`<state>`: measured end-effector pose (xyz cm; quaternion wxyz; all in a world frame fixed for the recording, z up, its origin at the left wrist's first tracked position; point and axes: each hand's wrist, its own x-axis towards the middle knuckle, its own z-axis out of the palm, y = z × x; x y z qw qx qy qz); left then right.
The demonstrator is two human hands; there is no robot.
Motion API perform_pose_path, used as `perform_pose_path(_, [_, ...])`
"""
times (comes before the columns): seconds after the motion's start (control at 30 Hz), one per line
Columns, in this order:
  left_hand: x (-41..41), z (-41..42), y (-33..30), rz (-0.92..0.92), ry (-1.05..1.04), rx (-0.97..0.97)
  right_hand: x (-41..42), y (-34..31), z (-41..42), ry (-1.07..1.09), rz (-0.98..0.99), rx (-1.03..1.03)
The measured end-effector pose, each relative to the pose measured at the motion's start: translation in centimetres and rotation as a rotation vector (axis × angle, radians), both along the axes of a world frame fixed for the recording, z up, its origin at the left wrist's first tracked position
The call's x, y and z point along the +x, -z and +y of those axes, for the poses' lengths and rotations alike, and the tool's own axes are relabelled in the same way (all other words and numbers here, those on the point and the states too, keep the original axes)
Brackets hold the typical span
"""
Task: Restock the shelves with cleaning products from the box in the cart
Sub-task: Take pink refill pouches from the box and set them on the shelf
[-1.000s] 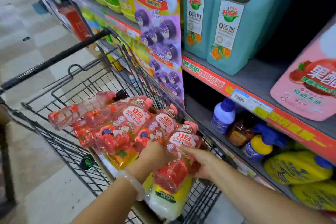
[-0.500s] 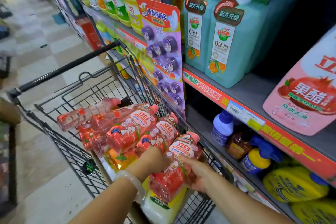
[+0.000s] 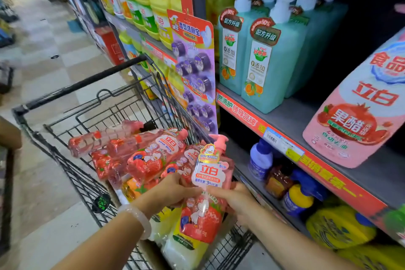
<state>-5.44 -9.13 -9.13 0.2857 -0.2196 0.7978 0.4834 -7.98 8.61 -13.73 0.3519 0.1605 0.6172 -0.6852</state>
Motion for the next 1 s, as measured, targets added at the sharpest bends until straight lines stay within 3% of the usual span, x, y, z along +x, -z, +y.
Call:
perform_pose_path(0.2, [2.0,0.5,-4.4,0.094,-0.066,0.277,-0.1,-6.3,2.0,-0.078,0.266,-0.011])
perform_pose_path(0.3, [2.8,1.0,-7.1,0.229,-0.061,0.353,0.2,-10.9,3.1,-0.111,0.430,0.022])
perform_pose_path(0.6, [4.5,6.5,-22.6,0.860,0.042,0.304,3.4,-28.2,8.3,-0.059,0.893,-0.126])
perform_pose_path(0.8, [5.6,13.1,-35.0,1.272,0.263,0.318,6.6,-41.2,14.5,0.095,1.239,0.033])
perform_pose_path(1.0, [4.6,22.0,-44.3,1.432,0.400,0.416,11.3,-51.5,22.5,0.259,1.435,0.247])
